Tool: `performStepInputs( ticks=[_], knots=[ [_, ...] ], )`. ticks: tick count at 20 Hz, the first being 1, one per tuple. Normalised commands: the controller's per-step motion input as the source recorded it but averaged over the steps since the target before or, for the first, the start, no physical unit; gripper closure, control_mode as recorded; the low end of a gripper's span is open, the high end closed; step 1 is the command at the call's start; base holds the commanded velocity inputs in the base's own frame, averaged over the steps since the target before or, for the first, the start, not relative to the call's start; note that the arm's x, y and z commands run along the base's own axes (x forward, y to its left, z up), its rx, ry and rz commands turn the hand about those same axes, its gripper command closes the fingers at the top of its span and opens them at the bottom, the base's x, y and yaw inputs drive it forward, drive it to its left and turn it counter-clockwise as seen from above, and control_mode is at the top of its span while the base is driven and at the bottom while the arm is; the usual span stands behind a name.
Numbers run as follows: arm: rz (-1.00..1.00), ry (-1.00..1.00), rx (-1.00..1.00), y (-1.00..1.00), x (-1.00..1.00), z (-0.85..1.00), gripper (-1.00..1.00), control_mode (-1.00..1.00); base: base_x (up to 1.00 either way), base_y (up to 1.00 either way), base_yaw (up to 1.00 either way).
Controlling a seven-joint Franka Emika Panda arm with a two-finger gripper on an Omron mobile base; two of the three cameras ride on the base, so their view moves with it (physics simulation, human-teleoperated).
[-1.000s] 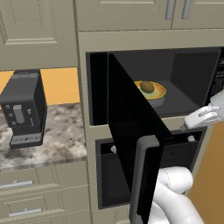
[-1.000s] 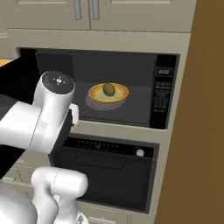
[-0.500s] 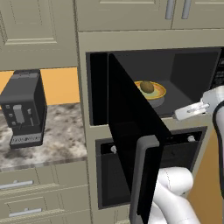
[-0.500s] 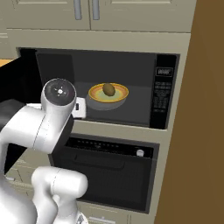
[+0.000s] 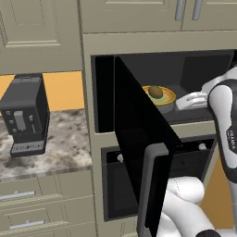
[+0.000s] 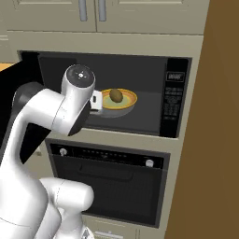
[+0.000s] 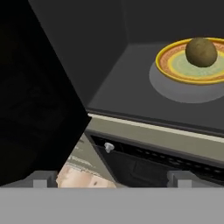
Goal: Retrieve the reheated potato from the microwave, then place the potato, cheese, and condiment on the cutting board.
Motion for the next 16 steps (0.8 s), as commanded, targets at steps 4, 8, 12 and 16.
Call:
performStepInputs(
  ticks=[4,8,12,16],
  knots=[
    [0.00,0.00,0.00,-0.14,0.58,-0.13,-1.00,-1.00,0.00,0.00,0.00],
    [0.00,-0.03,0.00,-0.09,0.49,-0.23,-1.00,-1.00,0.00,0.00,0.00],
    [0.00,-0.02,0.00,-0.16,0.52,-0.13,-1.00,-1.00,0.00,0.00,0.00],
    [0.00,-0.01,0.00,-0.22,0.50,-0.01,-1.00,-1.00,0.00,0.00,0.00]
  ],
)
